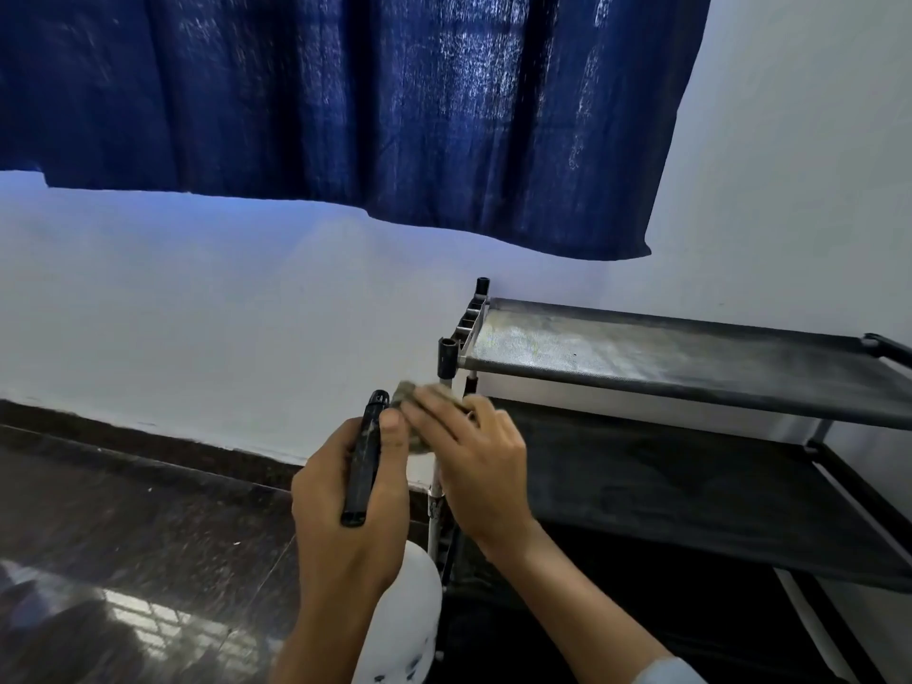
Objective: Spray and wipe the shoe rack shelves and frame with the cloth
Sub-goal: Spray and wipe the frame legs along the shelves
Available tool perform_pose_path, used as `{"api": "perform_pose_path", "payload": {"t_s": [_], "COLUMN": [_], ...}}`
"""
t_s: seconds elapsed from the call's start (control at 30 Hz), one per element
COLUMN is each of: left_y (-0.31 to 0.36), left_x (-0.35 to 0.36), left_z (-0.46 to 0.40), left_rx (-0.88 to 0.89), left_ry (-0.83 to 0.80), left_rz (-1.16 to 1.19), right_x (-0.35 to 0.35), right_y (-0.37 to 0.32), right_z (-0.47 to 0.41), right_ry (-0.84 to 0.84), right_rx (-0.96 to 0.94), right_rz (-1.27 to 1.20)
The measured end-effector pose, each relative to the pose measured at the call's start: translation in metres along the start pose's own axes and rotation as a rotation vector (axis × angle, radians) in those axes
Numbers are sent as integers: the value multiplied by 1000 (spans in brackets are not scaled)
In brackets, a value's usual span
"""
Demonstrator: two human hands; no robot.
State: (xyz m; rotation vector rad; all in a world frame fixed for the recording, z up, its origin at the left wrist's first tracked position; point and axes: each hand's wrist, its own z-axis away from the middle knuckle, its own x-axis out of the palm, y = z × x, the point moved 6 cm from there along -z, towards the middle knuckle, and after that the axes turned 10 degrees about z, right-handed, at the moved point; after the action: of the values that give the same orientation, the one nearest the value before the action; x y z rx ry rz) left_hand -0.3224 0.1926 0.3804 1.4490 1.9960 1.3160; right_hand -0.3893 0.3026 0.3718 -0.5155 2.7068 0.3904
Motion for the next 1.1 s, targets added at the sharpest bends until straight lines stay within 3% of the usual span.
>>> {"api": "perform_pose_path", "payload": {"t_s": [0.13, 0.37, 0.53, 0.6, 0.83, 1.1], "left_y": [-2, -3, -15, -17, -32, -32], "left_x": [0, -1, 7, 13, 25, 27], "left_z": [-1, -2, -6, -6, -7, -13], "left_rx": [18, -8, -117, -154, -276, -285], "left_ry": [20, -18, -127, -188, -246, -113], "left_rz": [-17, 16, 39, 30, 8, -23], "right_x": [-11, 8, -7, -7, 3, 16], "right_y": [8, -12, 10, 12, 22, 46], "right_z": [-33, 1, -14, -18, 12, 45], "right_ry": [34, -295, -89, -85, -415, -787], "right_rx": [142, 58, 129, 107, 95, -26], "right_rz": [77, 38, 14, 30, -134, -265]}}
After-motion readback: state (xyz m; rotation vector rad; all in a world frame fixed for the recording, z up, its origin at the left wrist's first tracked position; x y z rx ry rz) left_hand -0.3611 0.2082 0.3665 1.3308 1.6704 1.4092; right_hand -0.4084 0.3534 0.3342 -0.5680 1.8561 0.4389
